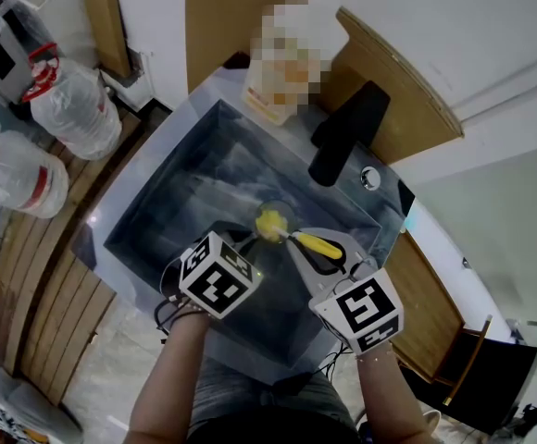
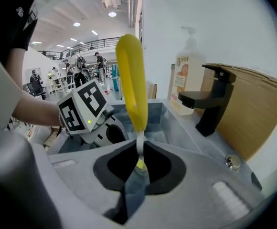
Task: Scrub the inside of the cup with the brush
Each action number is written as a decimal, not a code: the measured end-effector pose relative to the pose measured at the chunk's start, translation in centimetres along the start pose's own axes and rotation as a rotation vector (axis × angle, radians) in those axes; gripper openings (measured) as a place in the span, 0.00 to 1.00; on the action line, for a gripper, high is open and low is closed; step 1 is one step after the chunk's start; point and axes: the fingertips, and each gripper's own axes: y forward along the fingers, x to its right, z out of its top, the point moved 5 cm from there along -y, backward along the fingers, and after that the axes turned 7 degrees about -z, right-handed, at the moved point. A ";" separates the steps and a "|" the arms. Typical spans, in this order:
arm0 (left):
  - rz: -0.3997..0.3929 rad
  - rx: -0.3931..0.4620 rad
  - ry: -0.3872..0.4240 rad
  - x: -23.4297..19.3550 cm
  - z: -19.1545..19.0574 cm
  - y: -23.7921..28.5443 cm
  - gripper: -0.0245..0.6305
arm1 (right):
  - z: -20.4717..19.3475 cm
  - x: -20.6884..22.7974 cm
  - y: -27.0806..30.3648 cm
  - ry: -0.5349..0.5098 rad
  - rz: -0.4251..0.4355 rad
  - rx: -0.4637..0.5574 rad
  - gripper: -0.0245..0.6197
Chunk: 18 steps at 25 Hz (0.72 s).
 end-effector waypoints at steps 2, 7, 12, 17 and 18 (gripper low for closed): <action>-0.010 -0.010 0.015 -0.1 0.1 0.0 0.12 | 0.5 -0.1 0.4 -0.007 0.008 0.001 0.09; -0.029 -0.015 0.026 -0.1 0.2 0.0 0.12 | 1.8 -0.1 1.5 -0.029 0.007 0.001 0.09; -0.036 -0.018 0.028 -0.1 0.2 0.0 0.12 | 3.0 0.6 2.6 -0.056 -0.003 0.003 0.09; -0.038 0.005 0.001 -0.1 0.0 0.0 0.12 | 3.0 2.3 2.6 -0.026 -0.025 0.009 0.10; -0.037 0.007 -0.002 -0.1 0.0 0.0 0.12 | 2.9 2.5 2.5 -0.024 -0.028 0.010 0.10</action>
